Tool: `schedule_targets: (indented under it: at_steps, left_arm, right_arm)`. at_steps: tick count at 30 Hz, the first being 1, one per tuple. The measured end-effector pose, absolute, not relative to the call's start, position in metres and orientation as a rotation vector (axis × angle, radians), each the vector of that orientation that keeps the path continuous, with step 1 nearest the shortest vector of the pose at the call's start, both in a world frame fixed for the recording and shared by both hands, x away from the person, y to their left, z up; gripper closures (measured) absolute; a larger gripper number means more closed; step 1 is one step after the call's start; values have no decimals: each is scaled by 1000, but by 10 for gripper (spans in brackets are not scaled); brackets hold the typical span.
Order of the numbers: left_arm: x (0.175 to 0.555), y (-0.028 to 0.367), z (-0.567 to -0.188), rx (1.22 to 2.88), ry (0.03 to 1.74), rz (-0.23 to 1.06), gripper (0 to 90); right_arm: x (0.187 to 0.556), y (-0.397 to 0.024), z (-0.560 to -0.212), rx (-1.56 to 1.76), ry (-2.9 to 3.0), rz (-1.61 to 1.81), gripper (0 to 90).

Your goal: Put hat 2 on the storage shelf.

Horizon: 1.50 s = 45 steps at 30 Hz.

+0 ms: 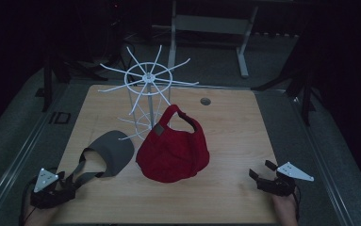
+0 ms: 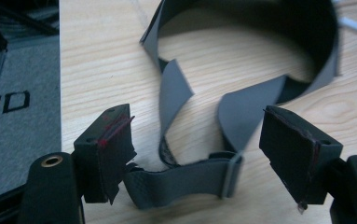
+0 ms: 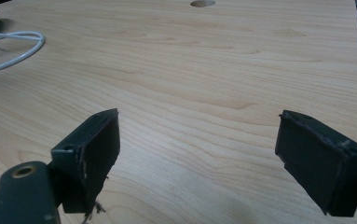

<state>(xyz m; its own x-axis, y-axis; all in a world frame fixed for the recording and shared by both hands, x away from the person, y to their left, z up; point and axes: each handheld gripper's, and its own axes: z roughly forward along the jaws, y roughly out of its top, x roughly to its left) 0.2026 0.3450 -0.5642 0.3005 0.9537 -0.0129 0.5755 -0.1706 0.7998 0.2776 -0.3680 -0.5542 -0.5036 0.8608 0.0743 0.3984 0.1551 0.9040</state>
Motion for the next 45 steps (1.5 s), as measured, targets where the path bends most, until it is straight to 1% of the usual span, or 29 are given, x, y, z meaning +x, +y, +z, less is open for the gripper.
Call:
schedule_targets:
  at_steps: [4, 9, 12, 14, 18, 20, 22, 23, 25, 33, 39, 45]
  left_arm:
    - [210, 344, -568, 1902, 1350, 637, 262]
    - [212, 339, -569, 1962, 1317, 628, 265]
    - [213, 338, -569, 1993, 1302, 620, 335]
    - [213, 337, -570, 1996, 1299, 616, 401]
    - [214, 336, -569, 1991, 1284, 598, 589]
    - [215, 335, -569, 1995, 1278, 602, 720]
    - [216, 333, -568, 1999, 1281, 608, 823]
    - [217, 332, -568, 2001, 1281, 612, 837]
    - [216, 330, -568, 2005, 1257, 652, 850]
    - [214, 330, -549, 1936, 1139, 659, 859]
    - [216, 327, -534, 1913, 1073, 694, 860]
    - [217, 323, -510, 1859, 992, 741, 860]
  right_arm:
    - [278, -368, -555, 1199, 1972, 1317, 138]
    - [278, -367, -555, 1195, 1976, 1306, 138]
    - [278, -367, -555, 1200, 1974, 1308, 138]
    - [278, -368, -555, 1203, 1973, 1308, 138]
    - [279, -367, -555, 1214, 1978, 1295, 139]
    - [279, -367, -555, 1214, 1980, 1293, 139]
    - [279, -367, -555, 1214, 1979, 1294, 139]
    - [279, -367, -555, 1217, 1979, 1296, 139]
    - [279, -368, -555, 1221, 1975, 1306, 139]
    - [279, -371, -555, 1238, 1967, 1331, 146]
    - [280, -374, -555, 1269, 1928, 1356, 146]
    - [277, -372, -554, 1248, 1901, 1319, 146]
